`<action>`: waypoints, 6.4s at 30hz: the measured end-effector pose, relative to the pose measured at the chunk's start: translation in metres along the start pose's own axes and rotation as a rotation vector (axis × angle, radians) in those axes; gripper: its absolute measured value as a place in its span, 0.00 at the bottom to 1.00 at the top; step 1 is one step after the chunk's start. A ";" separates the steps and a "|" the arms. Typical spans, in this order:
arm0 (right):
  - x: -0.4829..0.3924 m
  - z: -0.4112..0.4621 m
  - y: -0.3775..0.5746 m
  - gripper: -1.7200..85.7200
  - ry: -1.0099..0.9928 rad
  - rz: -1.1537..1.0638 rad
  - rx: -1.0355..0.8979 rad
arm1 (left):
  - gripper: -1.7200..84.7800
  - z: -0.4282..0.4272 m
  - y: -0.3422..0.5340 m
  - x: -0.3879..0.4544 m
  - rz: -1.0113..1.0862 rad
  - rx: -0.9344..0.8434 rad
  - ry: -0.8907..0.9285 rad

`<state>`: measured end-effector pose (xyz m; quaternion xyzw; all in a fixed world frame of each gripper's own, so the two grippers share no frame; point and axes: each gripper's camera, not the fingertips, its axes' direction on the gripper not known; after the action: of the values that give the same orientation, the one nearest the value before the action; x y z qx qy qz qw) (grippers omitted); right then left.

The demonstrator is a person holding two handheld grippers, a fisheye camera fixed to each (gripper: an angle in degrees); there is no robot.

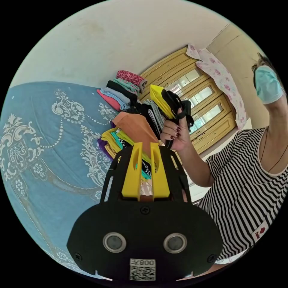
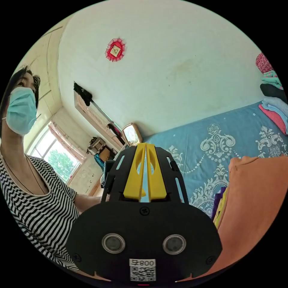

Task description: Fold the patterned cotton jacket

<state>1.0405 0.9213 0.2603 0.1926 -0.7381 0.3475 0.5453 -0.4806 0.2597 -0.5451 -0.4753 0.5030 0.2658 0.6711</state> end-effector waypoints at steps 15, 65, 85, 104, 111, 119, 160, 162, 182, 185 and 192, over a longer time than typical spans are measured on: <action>0.077 -0.167 -0.244 0.10 0.567 0.099 0.259 | 0.11 0.029 -0.217 -0.025 0.003 -0.178 0.112; 0.118 0.356 -0.371 0.04 0.048 -0.050 -0.692 | 0.11 -0.197 -0.276 -0.116 -0.407 0.150 -0.191; 0.212 0.539 -0.303 0.10 0.274 0.259 -0.818 | 0.13 -0.251 -0.185 -0.165 -0.576 0.083 -0.212; 0.237 0.664 -0.254 0.09 -0.018 0.345 -0.799 | 0.15 -0.208 -0.287 -0.205 -0.380 -0.309 -0.572; 0.244 0.629 -0.245 0.12 0.390 0.238 -0.874 | 0.04 -0.223 -0.255 -0.181 -0.389 -0.412 -0.550; 0.243 0.660 -0.207 0.12 0.495 0.170 -1.114 | 0.03 -0.287 -0.206 -0.114 -0.421 -0.280 -0.522; -0.106 0.329 -0.228 0.03 -0.588 0.169 -0.448 | 0.02 -0.786 0.148 0.452 -0.361 0.834 -0.110; -0.134 0.303 -0.229 0.03 -0.640 0.115 -0.441 | 0.02 -0.801 0.164 0.489 -0.316 0.905 -0.108; -0.249 0.231 -0.235 0.03 -0.919 -0.137 -0.351 | 0.02 -0.931 0.252 0.730 0.125 1.204 -0.354; -0.248 0.251 -0.242 0.03 -0.910 -0.138 -0.332 | 0.02 -0.946 0.246 0.723 0.127 1.214 -0.389; -0.185 0.373 -0.310 0.04 -0.600 -0.041 -0.347 | 0.02 -1.004 0.167 0.600 -0.107 1.157 -0.643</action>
<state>1.0571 0.4224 0.1189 0.2054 -0.9096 0.1334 0.3358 -0.8326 -0.6537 -1.2060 0.0405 0.3151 0.0479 0.9470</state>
